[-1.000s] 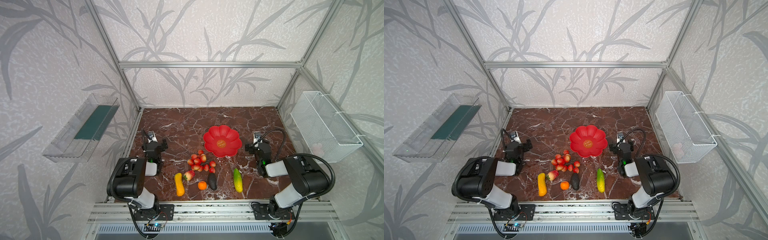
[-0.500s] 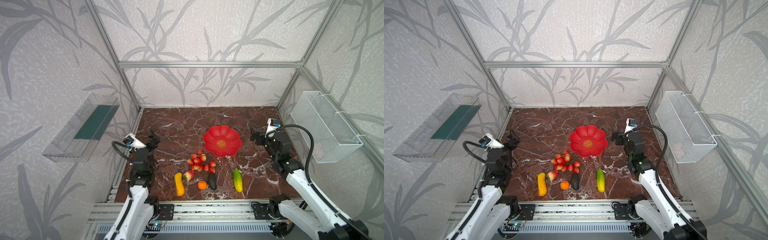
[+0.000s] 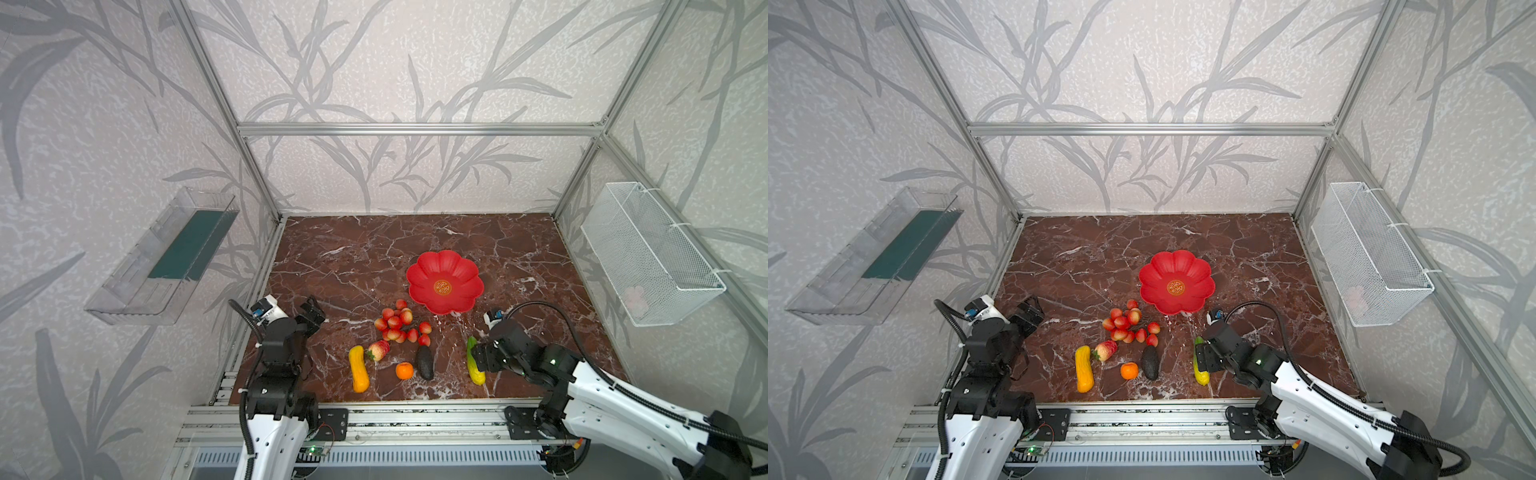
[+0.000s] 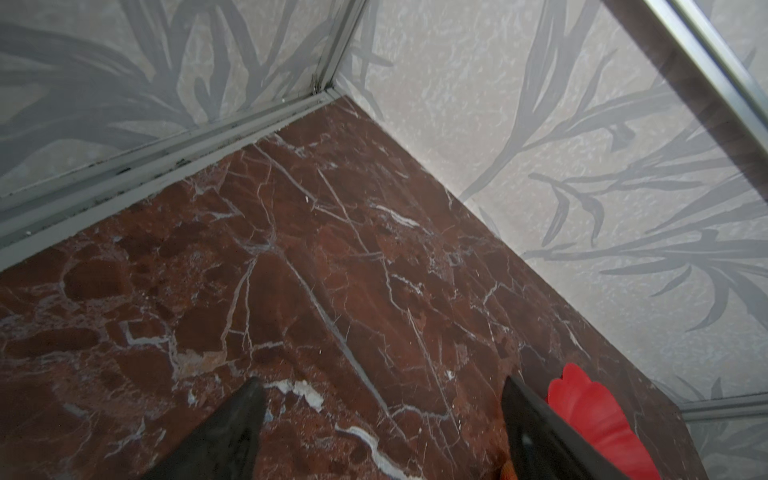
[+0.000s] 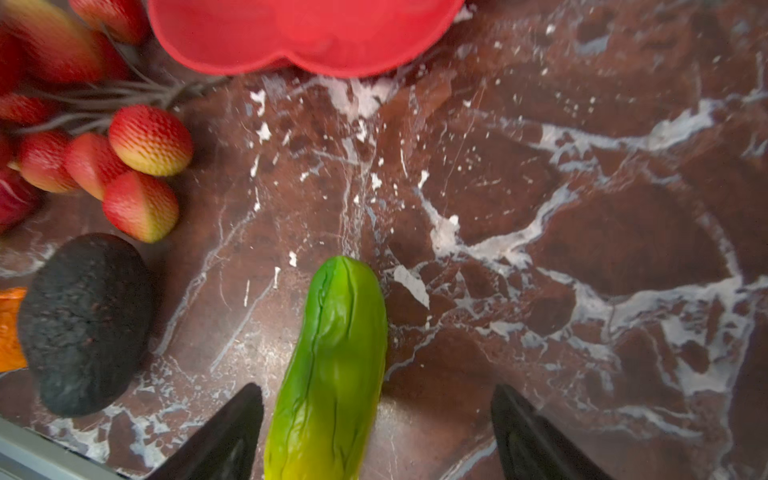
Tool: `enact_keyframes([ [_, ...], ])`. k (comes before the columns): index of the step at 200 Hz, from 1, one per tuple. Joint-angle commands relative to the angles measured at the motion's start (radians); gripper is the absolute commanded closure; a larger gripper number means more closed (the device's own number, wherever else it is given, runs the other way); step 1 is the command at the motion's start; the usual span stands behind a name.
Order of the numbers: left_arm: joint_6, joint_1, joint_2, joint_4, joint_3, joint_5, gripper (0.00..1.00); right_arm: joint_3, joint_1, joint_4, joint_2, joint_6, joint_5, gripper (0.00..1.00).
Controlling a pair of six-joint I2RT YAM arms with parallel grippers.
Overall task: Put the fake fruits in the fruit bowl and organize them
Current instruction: 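Grasp the green cucumber with the right gripper, then carry the cucumber into the red bowl and release it with the right gripper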
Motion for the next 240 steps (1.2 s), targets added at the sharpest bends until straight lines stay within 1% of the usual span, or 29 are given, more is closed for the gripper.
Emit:
enact_keyframes([
  [1,0.049,0.002,0.064,-0.119,0.082,0.108,0.14,-0.004,0.037,0.070,0.087,0.082,0.055,0.18],
  [11,0.047,0.002,0.111,-0.130,0.096,0.131,0.15,-0.002,0.043,0.093,0.131,0.089,0.055,0.19],
  [22,0.045,0.001,0.127,-0.140,0.105,0.156,0.15,0.000,0.047,0.121,0.172,0.091,0.048,0.21],
  [37,0.047,0.002,0.128,-0.165,0.114,0.165,0.15,-0.001,0.054,0.168,0.213,0.091,0.037,0.26],
  [62,0.042,-0.001,0.115,-0.215,0.120,0.166,0.16,0.006,0.058,0.213,0.251,0.084,0.037,0.43],
  [79,0.023,-0.001,0.107,-0.219,0.115,0.200,0.17,0.036,0.058,0.193,0.243,0.063,0.042,0.54],
  [99,0.003,-0.004,0.113,-0.240,0.113,0.234,0.19,0.100,0.058,0.154,0.191,0.024,0.066,0.65],
  [104,0.000,-0.005,0.112,-0.246,0.113,0.243,0.20,0.115,0.058,0.152,0.177,-0.014,0.078,0.66],
  [118,-0.011,-0.016,0.110,-0.257,0.111,0.253,0.21,0.164,0.055,0.148,0.149,-0.068,0.107,0.69],
  [133,-0.020,-0.032,0.101,-0.263,0.107,0.248,0.21,0.239,0.052,0.153,0.167,-0.138,0.139,0.70],
  [147,-0.029,-0.052,0.097,-0.269,0.102,0.243,0.22,0.320,0.018,0.177,0.239,-0.208,0.139,0.70],
  [154,-0.033,-0.061,0.097,-0.270,0.098,0.242,0.22,0.363,-0.018,0.193,0.288,-0.234,0.094,0.70],
  [163,-0.040,-0.078,0.099,-0.272,0.094,0.238,0.24,0.421,-0.080,0.226,0.361,-0.256,0.008,0.70],
  [172,-0.044,-0.094,0.100,-0.277,0.093,0.233,0.25,0.468,-0.117,0.260,0.441,-0.275,-0.036,0.70],
  [191,-0.056,-0.127,0.100,-0.283,0.092,0.213,0.26,0.595,-0.164,0.282,0.615,-0.336,-0.041,0.69],
  [205,-0.064,-0.147,0.101,-0.284,0.086,0.208,0.27,0.687,-0.195,0.268,0.737,-0.347,-0.057,0.69],
  [225,-0.078,-0.175,0.105,-0.288,0.069,0.211,0.28,0.770,-0.227,0.277,0.857,-0.370,-0.068,0.70],
  [228,-0.078,-0.179,0.106,-0.290,0.068,0.211,0.28,0.784,-0.232,0.278,0.895,-0.372,-0.070,0.69],
  [240,-0.087,-0.196,0.107,-0.295,0.061,0.218,0.28,0.813,-0.249,0.285,0.951,-0.373,-0.085,0.69],
])
